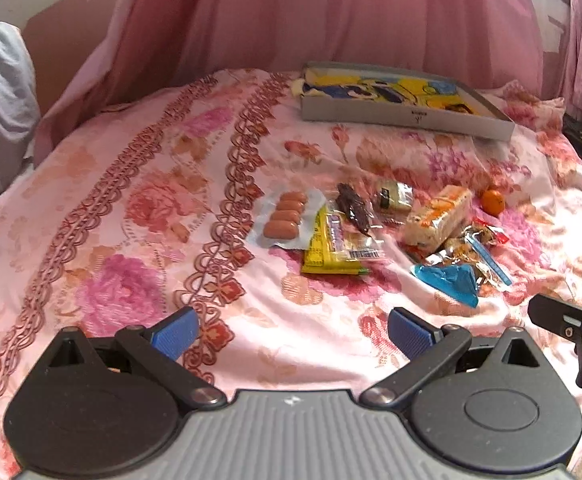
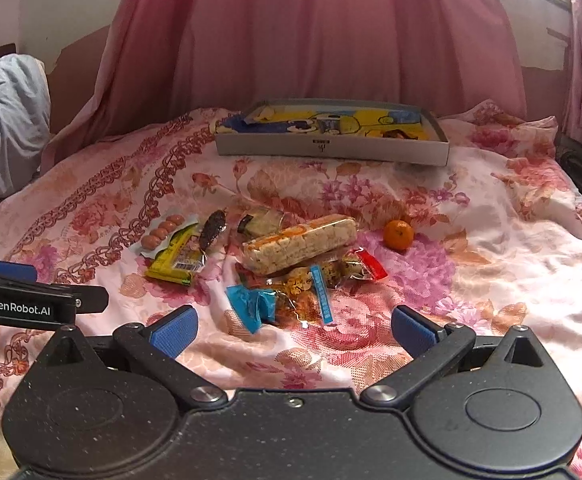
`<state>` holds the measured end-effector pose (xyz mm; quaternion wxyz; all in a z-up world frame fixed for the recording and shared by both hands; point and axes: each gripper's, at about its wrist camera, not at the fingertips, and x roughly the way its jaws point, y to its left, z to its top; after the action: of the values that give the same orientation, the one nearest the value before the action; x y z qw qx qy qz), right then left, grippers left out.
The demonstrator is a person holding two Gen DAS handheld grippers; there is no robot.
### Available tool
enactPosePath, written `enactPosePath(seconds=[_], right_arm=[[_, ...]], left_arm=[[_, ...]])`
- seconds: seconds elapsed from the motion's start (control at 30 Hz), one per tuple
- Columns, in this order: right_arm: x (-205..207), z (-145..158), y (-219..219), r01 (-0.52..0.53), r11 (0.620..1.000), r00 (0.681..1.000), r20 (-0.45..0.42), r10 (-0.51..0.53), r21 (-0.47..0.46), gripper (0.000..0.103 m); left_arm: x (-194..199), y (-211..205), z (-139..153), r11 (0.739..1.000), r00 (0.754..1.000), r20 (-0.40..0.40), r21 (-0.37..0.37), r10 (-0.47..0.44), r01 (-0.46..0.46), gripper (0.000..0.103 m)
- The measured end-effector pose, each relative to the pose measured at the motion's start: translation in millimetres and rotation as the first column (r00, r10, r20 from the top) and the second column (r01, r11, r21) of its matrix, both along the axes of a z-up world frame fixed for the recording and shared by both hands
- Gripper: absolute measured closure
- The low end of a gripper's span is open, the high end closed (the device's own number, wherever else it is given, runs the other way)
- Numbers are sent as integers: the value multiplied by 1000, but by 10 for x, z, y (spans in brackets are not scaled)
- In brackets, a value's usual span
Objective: Organize snacks
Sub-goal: 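Grasp the yellow wafer bar with left tool while right tool grasps blue-wrapped candy bag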
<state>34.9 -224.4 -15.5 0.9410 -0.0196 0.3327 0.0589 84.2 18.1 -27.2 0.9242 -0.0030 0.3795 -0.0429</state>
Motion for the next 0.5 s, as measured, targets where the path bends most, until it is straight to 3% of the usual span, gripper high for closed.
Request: enactPosePath(seconds=[0.27, 0.5], right_arm=[[231, -151, -10, -69, 997, 996, -60, 67, -33, 1], [430, -308, -36, -109, 994, 991, -83, 107, -19, 1]], left_arm=[[291, -23, -122, 999, 997, -51, -8, -53, 53, 0], [623, 41, -294, 997, 994, -107, -77, -31, 23, 0]])
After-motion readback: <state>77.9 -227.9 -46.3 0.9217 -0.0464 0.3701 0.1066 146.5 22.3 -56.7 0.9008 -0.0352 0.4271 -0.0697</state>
